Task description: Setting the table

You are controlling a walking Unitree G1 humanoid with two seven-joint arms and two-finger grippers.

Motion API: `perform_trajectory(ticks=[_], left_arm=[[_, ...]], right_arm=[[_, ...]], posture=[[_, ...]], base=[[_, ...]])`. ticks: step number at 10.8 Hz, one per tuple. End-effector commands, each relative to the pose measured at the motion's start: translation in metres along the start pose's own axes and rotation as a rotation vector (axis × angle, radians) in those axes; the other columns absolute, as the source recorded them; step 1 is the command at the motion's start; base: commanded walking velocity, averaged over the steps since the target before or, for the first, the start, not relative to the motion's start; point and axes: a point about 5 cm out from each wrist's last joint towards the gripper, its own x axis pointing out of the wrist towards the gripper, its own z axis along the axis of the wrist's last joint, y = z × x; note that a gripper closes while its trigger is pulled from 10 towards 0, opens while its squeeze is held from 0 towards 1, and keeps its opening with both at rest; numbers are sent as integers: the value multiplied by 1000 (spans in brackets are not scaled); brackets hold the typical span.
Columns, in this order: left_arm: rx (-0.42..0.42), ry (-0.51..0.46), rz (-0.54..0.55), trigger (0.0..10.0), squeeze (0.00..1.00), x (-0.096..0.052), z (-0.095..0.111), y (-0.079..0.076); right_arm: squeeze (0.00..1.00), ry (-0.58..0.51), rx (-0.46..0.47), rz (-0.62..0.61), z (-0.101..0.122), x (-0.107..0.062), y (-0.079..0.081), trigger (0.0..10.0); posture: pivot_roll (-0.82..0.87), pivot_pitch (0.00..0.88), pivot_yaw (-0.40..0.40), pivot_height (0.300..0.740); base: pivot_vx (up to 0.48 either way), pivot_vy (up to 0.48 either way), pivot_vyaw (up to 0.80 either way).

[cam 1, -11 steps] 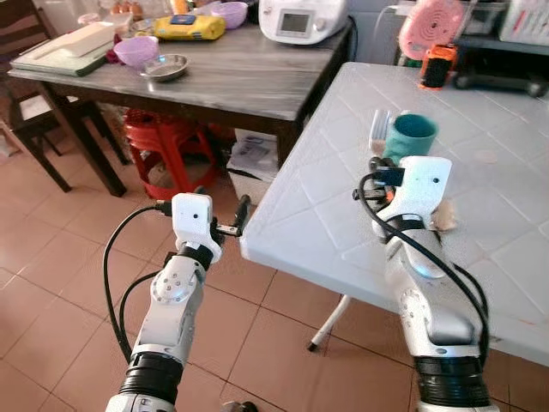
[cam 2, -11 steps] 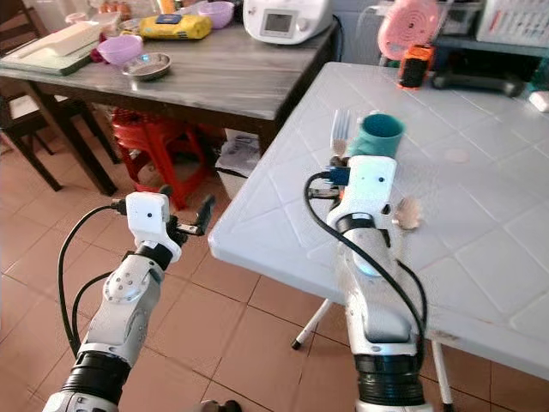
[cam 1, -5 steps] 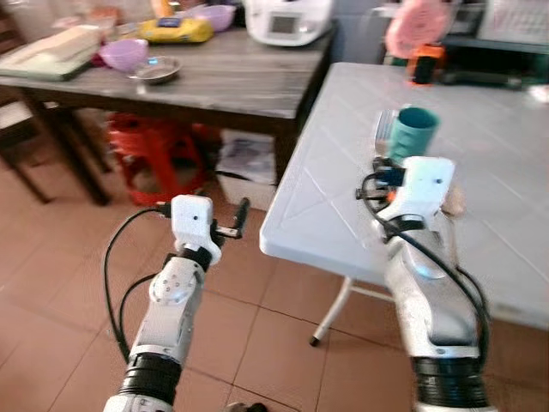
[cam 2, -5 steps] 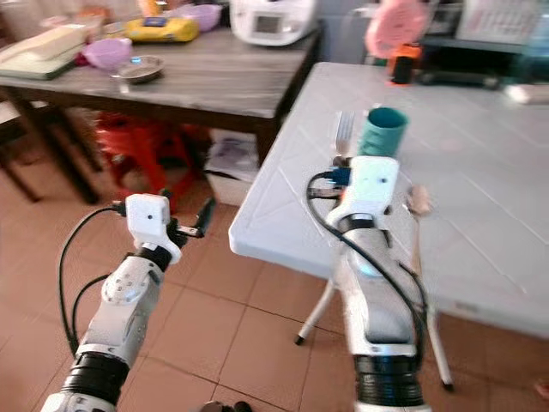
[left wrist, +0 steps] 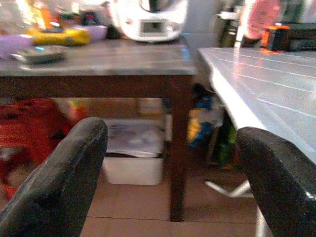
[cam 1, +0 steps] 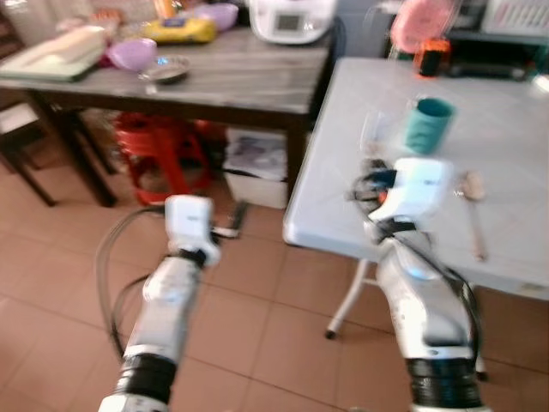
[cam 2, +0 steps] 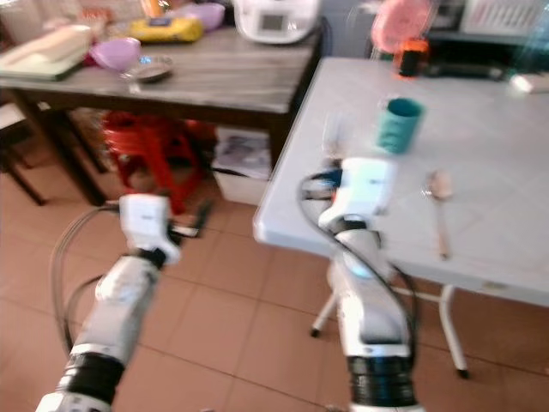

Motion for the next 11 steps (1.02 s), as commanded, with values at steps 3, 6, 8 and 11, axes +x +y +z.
perform_trajectory(ticks=[3,6,8,11], left_arm=[[-11,9,-18,10000,0,1,-3,-7],[-9,12,-26,10000,0,-1,-4,-10],[2,-13,-42,10000,0,-2,-1,-12],[-14,-24,-56,10000,0,-2,1,-14]], right_arm=[[0,-11,-10,-35,2,0,-9,10000],[0,-11,-11,-44,0,0,-10,10000],[0,-16,-18,-50,0,0,-10,10000],[0,-21,-21,-52,0,1,-10,10000]], posture=[[-90,77,95,740],[-87,78,97,740],[-85,78,94,740],[-83,76,96,740]], base=[[0,396,0],[0,398,0],[0,0,0],[0,0,0]])
